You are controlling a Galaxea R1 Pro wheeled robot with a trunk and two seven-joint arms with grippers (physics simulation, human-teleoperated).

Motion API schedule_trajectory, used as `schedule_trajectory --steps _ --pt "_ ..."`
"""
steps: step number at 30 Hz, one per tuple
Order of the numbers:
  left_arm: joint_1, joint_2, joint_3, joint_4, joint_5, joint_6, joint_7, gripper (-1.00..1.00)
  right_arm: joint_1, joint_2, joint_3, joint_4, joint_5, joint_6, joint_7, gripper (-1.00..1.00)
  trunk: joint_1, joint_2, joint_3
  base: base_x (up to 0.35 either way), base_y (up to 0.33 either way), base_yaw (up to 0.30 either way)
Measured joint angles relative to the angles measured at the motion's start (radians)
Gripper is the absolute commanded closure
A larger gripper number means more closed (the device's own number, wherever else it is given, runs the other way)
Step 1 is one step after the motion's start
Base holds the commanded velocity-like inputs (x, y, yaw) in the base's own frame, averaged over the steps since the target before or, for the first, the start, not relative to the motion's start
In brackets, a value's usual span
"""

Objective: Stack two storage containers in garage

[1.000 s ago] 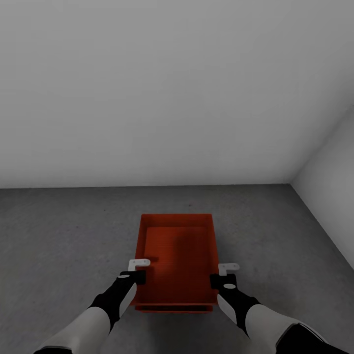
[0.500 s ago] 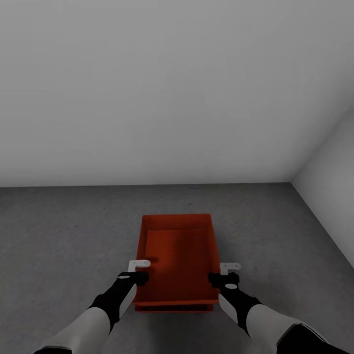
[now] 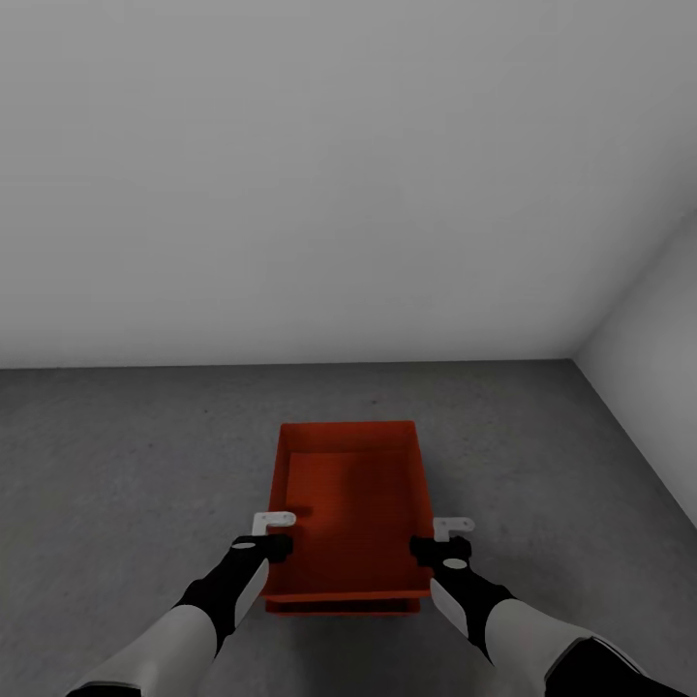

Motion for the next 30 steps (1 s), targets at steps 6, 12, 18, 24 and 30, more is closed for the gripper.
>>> schedule_trajectory --steps 6,12,18,24,30 --pt "0.0 -0.001 0.0 0.0 -0.001 0.0 0.0 -1.0 0.0 0.0 0.0 0.0 0.0 0.0 0.0 -1.0 0.0 0.0 0.0 0.0 0.0 0.0" --pt "0.0 -0.001 0.0 0.0 -0.001 0.001 0.0 -1.0 0.0 0.0 0.0 0.0 0.0 0.0 0.0 -1.0 0.0 0.0 0.0 0.0 0.0 0.0" --pt "0.0 -0.001 0.0 0.0 0.0 0.002 0.0 -1.0 0.0 0.0 0.0 0.0 0.0 0.0 0.0 -1.0 -0.019 0.035 0.016 0.0 0.0 0.0" --pt "0.0 -0.002 0.0 0.0 0.0 0.004 0.0 -1.0 0.0 0.0 0.0 0.0 0.0 0.0 0.0 -1.0 -0.042 0.077 0.034 0.0 0.0 0.0" --pt "0.0 -0.001 0.001 -0.001 0.0 0.006 0.0 -1.0 0.0 0.0 0.0 0.0 -0.001 0.0 0.0 -1.0 -0.065 0.119 0.053 0.0 0.0 0.0"
